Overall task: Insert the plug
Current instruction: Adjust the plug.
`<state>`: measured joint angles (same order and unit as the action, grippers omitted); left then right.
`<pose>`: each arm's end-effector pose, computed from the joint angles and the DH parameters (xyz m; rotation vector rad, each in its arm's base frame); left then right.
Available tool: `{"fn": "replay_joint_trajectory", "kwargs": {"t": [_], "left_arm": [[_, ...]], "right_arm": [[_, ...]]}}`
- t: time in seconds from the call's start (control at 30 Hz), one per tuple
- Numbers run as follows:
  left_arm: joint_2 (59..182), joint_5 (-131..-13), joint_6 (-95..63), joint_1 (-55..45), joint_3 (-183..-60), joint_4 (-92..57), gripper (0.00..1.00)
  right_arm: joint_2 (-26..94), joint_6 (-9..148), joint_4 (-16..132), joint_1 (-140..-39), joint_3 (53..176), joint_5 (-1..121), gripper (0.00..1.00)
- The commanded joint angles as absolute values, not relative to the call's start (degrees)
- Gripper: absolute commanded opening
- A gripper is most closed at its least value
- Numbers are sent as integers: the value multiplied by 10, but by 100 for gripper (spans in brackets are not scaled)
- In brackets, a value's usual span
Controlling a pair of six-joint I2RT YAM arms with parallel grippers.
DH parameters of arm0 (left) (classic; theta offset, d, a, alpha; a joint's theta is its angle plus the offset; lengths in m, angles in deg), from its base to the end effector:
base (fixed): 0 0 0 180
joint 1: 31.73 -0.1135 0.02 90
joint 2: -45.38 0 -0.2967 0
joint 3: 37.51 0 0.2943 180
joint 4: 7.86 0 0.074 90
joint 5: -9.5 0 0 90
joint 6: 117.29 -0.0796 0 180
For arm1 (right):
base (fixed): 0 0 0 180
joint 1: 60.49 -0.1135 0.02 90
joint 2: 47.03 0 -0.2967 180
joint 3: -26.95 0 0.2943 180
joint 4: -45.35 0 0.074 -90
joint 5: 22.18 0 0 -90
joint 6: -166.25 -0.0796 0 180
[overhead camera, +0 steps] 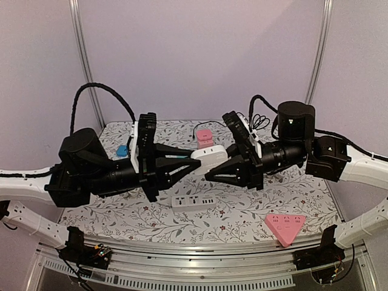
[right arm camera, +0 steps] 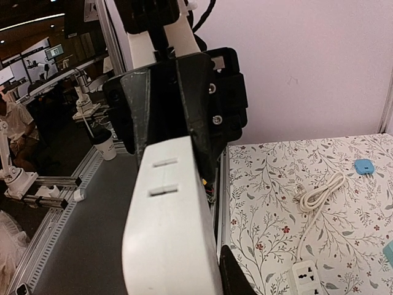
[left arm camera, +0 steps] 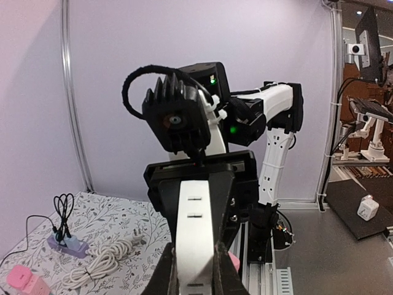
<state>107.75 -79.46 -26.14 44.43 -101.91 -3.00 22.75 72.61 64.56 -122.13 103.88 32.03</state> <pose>0.0773 -0.3198 0.4052 0.9563 1.2200 -1.1033 0.1229 0.3257 0.3996 -1.3506 1.4164 1.3411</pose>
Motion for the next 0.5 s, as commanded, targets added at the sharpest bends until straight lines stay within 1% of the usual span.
{"fn": "replay_joint_trajectory", "kwargs": {"t": [0.0,0.07,0.47], "left_arm": [[1059,-824,-304,442,-1006,-20,0],[1055,-831,-315,442,-1005,-22,0],[1032,-880,-385,446,-998,-66,0]], "right_arm": [[241,682,646,-1221,1044,314,3],[252,670,655,-1221,1052,314,0],[309,590,744,-1214,1117,314,0]]}}
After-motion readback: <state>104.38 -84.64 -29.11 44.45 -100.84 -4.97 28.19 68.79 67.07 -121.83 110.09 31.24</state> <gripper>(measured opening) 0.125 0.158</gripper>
